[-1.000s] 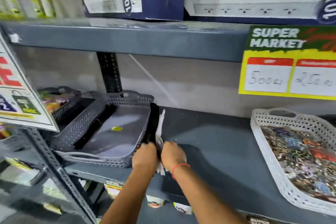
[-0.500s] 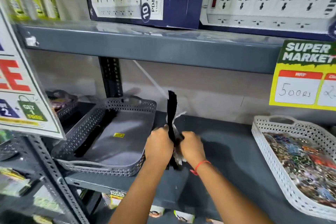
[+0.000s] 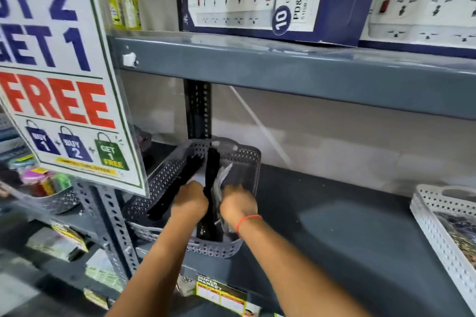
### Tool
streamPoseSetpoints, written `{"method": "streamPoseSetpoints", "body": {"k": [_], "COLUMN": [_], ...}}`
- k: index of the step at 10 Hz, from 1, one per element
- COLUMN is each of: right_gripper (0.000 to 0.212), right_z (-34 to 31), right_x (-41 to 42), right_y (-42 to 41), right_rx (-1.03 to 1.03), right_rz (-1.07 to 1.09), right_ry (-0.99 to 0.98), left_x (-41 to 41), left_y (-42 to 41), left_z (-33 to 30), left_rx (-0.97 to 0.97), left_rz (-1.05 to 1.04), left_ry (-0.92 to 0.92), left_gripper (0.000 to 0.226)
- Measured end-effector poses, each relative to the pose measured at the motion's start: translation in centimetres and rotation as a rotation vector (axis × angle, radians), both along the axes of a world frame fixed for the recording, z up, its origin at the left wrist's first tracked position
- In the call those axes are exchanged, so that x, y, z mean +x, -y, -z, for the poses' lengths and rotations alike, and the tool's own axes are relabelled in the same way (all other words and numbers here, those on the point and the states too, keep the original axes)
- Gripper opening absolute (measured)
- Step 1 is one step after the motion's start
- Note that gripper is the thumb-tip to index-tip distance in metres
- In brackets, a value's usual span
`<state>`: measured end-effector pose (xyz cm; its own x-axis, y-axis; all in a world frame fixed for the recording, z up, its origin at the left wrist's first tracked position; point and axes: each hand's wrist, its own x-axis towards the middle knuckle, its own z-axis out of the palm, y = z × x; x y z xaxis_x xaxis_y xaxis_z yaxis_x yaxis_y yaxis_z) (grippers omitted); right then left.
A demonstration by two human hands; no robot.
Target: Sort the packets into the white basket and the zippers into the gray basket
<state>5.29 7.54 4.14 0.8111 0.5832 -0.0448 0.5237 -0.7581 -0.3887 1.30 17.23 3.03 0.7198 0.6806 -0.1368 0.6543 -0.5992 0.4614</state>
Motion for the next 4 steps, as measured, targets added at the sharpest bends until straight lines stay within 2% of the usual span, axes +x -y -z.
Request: {"method": "streamPoseSetpoints", "body": {"k": [2, 3, 4], "right_gripper": [0.037, 0.036, 0.03], "right_z": [1.0, 0.7, -0.2], "right_x": [-0.2, -0.5, -0.7], "right_y": [-0.5, -0.2, 0.6], "right_rx": [-0.142, -0.158, -0.004], "right_rz": [-0.044, -0.049, -0.012], "right_ry": [-0.041, -0.012, 0.099], "left_x": [0.2, 0.1, 0.1], "left_y": [-0.8, -0.4, 0.4], "left_z": [1.9, 1.7, 0.5], "left_rx": [0.106, 0.136, 0.19], "left_rz": [0.111, 0.088, 0.019], "left_ry": [-0.224, -0.216, -0.105], "left_gripper": [0.033, 0.034, 0.036]}}
